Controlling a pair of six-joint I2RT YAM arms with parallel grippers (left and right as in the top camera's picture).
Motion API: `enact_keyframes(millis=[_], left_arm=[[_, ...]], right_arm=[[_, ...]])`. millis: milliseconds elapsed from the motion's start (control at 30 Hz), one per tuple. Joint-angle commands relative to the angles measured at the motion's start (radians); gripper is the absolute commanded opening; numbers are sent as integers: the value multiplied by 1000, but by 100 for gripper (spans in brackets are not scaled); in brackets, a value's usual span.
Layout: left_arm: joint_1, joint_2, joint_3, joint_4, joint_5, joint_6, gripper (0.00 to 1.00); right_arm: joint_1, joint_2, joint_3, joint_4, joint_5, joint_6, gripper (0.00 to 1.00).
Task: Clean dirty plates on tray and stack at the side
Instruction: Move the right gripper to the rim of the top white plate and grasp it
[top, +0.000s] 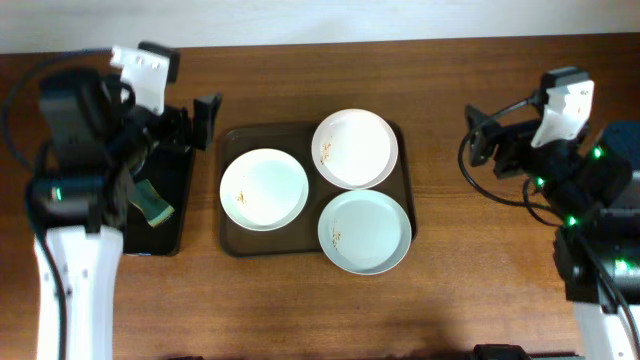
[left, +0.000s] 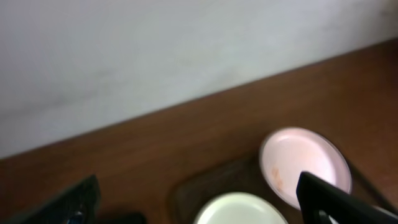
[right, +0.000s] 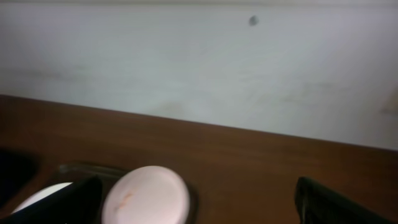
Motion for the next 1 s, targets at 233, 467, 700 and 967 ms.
enact_keyframes(millis=[233, 467, 700, 967], left_arm=[[25, 257, 250, -234, 266, 9, 99], [26, 257, 250, -237, 266, 9, 99], [25, 257, 250, -237, 266, 9, 99], [31, 274, 250, -444, -343, -303, 96]], right_arm=[[232, 335, 60, -4, -234, 179, 98], [432, 759, 377, -287, -234, 178, 98], [475, 1065, 620, -482, -223, 178, 98], [547, 1095, 618, -408, 14, 313, 74]])
